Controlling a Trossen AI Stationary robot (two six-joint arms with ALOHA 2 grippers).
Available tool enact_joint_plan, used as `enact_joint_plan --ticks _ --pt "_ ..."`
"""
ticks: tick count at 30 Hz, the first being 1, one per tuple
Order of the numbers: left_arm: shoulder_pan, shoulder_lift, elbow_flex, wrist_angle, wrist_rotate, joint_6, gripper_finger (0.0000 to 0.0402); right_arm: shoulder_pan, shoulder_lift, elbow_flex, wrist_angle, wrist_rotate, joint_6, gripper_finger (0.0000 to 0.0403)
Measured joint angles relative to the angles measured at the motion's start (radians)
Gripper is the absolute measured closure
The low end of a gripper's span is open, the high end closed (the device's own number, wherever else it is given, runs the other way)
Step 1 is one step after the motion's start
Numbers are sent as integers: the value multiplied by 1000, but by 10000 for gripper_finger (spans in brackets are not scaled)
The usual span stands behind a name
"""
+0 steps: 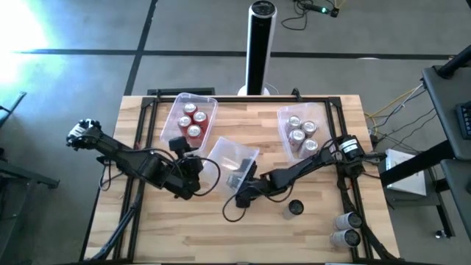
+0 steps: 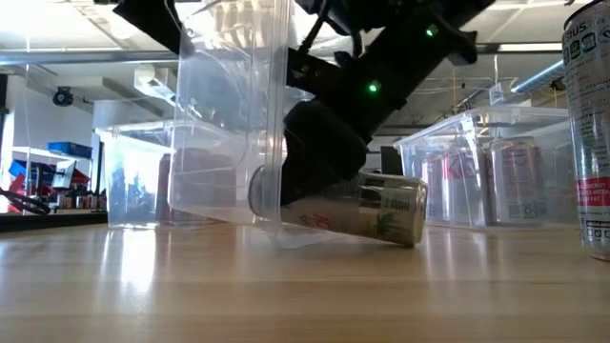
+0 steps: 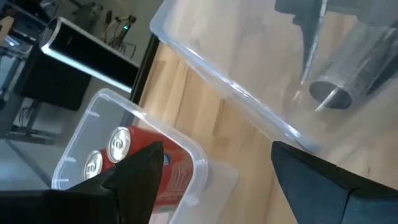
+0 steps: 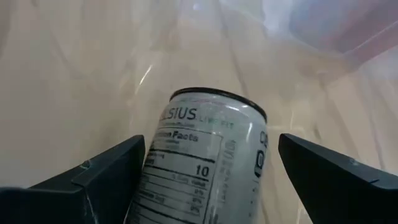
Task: Sort soda cans
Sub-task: Adjust the middle transparent bin on the table
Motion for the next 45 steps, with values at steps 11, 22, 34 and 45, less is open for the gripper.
enact_joint_plan --ticks 11,22,34,45 --pt "-12 -63 -103 7 -7 -155 119 -9 2 44 -60 -51 119 154" --pt "-44 -230 -184 26 -7 -165 119 6 -9 162 -138 -140 71 169" --pt "-44 -192 69 238 -38 100 118 20 -11 368 -444 -159 17 169" --pt "-41 22 221 235 11 127 118 97 -65 397 -592 76 157 169"
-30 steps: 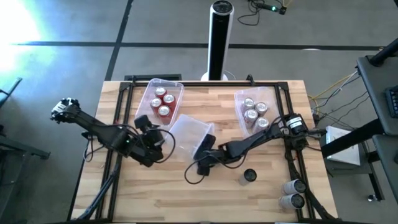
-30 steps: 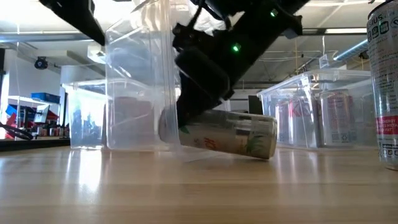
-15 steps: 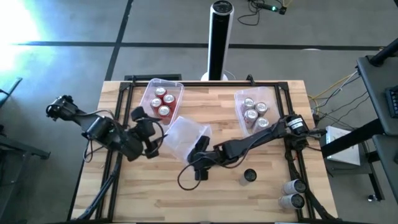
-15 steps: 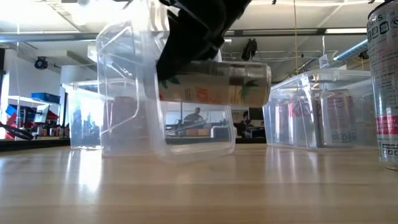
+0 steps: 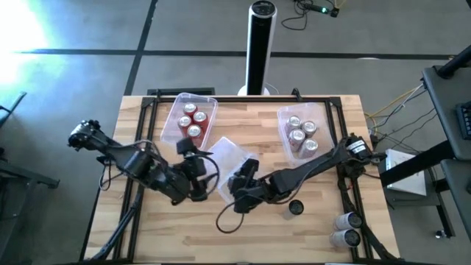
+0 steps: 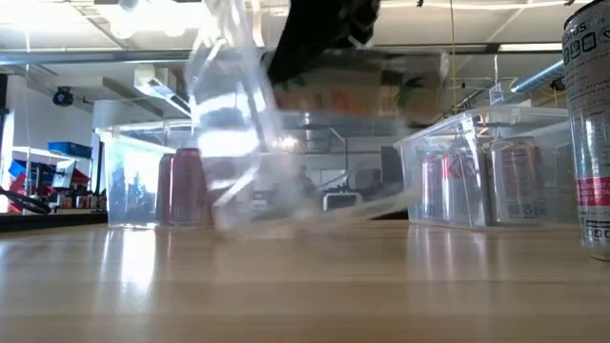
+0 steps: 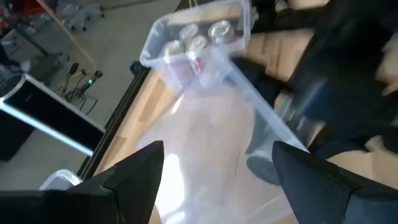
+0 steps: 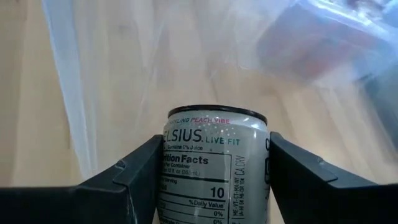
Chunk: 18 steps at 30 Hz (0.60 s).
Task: Sort soda cans
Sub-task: Adjust the middle transparent bin on the table
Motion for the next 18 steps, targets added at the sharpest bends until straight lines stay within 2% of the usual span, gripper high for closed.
enact_joint_plan --ticks 6,9,13,18 --pt "30 132 62 -2 3 -30 118 35 -37 0 -18 110 7 169" --pt "38 185 117 -17 10 -31 119 33 -42 0 -25 113 5 169" --pt "49 233 190 -129 9 -71 119 30 -41 -1 -36 112 -9 169" --pt "53 243 240 -253 -51 -137 119 21 -36 -8 -33 53 -31 169"
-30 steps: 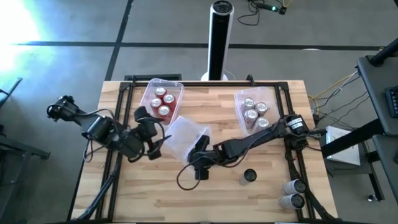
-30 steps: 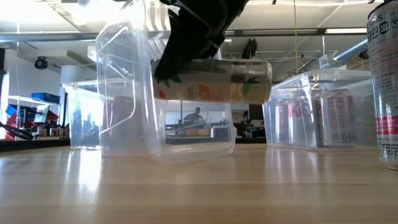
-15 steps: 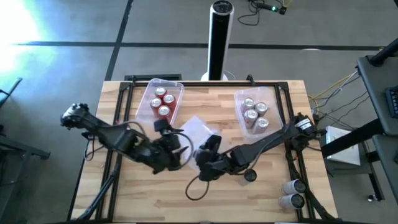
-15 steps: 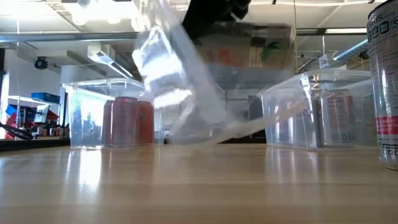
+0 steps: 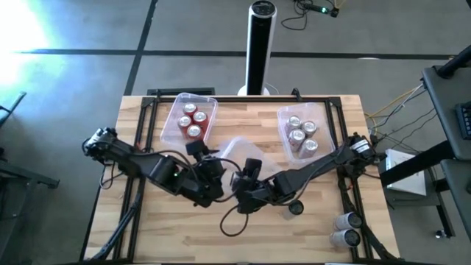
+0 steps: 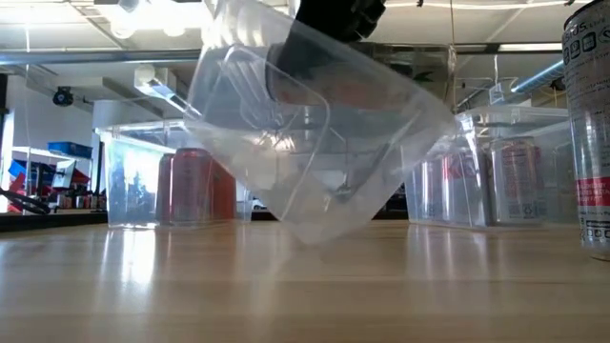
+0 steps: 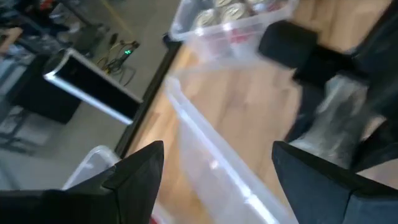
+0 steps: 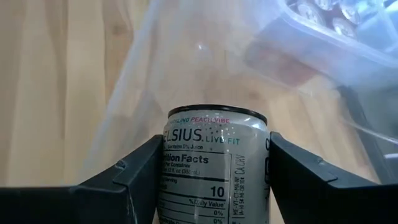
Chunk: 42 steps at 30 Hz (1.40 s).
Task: Sort soda cans
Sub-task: Adjust the middle transparent bin on the table
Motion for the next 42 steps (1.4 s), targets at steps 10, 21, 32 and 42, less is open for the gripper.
enact_joint_plan --ticks 10,21,32,42 --pt "3 -65 -61 -132 -44 -117 119 -1 -15 -1 55 46 -66 169" --pt "-58 -173 -305 -132 33 -214 119 -13 -81 -1 100 120 -110 169" --pt "-78 -169 -504 184 239 73 119 40 -232 -1 190 60 -198 169" --pt "-86 -122 -402 123 397 336 119 24 -296 -1 130 50 -189 169"
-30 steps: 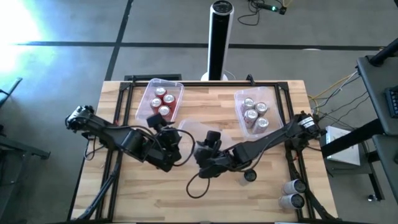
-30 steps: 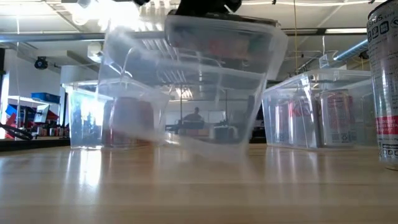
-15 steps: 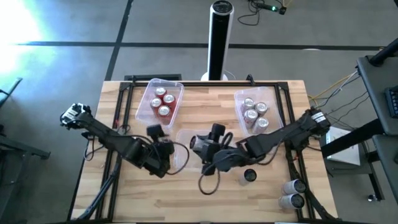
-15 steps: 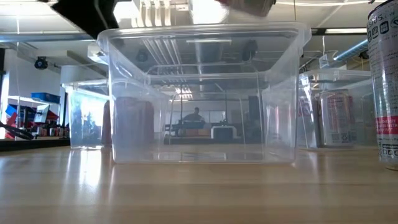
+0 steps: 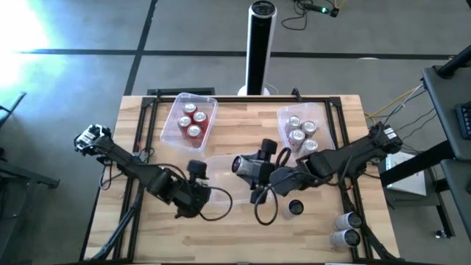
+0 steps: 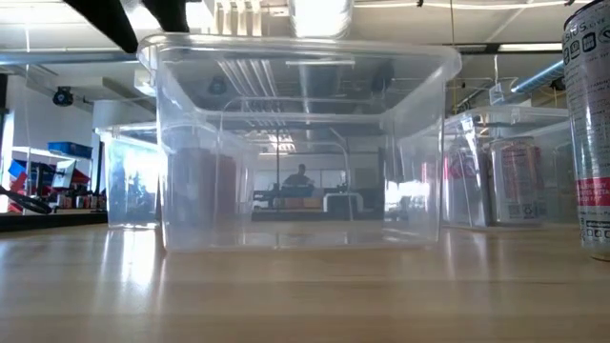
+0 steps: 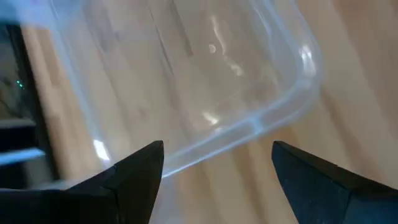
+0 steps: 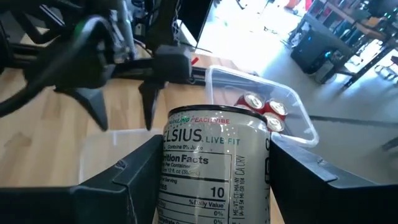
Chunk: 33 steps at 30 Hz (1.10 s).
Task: Sort soda cans
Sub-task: Adjust the middle transparent bin on the table
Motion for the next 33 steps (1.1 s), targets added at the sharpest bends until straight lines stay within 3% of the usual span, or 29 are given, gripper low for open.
enact_joint_plan --ticks 6,10,14,18,21,25,31,33 --pt "40 73 153 -243 -2 294 119 -6 -21 0 7 -37 19 169" --pt "60 128 169 -251 -6 437 119 -5 -44 0 -23 10 21 169" --pt "81 184 169 -244 -75 518 121 -2 -75 0 -108 81 72 169" --pt "100 235 173 -242 23 536 137 -1 -86 -2 -193 99 151 169" --pt "104 280 185 -244 52 508 172 0 -86 -3 -217 99 179 169" --pt "123 309 239 -204 78 510 252 2 -90 -3 -228 110 176 169" --pt "251 316 318 -92 271 464 378 7 -143 -3 -275 107 203 166" --pt "296 316 342 -102 311 436 390 13 -158 -3 -294 107 215 164"
